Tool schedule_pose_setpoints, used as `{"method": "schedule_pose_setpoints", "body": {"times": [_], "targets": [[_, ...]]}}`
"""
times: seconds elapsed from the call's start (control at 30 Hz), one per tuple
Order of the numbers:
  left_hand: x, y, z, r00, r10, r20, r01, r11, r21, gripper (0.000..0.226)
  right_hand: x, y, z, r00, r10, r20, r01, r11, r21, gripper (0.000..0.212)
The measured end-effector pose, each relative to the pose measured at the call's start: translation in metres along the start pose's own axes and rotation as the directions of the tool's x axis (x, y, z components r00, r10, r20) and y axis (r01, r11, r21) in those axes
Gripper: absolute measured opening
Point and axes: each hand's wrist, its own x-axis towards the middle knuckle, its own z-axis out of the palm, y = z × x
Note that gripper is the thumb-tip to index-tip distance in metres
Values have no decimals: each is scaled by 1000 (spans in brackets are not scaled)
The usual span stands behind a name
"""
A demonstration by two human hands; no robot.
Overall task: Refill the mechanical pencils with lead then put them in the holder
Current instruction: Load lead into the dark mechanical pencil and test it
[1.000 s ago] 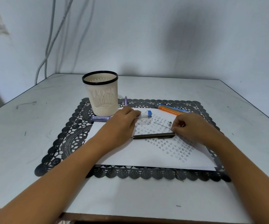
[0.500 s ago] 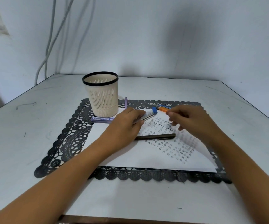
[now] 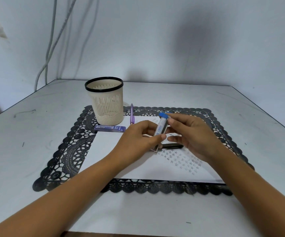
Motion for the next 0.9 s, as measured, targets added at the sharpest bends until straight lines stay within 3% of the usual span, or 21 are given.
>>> {"method": "schedule_pose_setpoints", "body": {"times": [0.1,0.23,0.37,0.5,0.77,0.9], "targets": [[0,0,-1,986,-95,137,127,959,-253,9,1,0,-2,999,7,37,-10,998,65,22],[-2,0,-1,955,-117,273,214,907,-362,14,3,2,-6,988,76,138,-108,965,239,30],[-2,-2,-1,938,-121,324,242,899,-366,23,7,10,-9,964,100,246,-183,922,340,44],[-3,-2,-1,937,-115,329,235,906,-351,17,6,12,-13,945,77,318,-198,908,368,55],[-3,-1,0,936,-110,333,224,918,-327,15,7,13,-13,941,61,332,-203,889,410,46],[-2,0,1,974,-75,212,132,953,-272,15,8,13,-15,964,74,255,-173,904,391,52]]}}
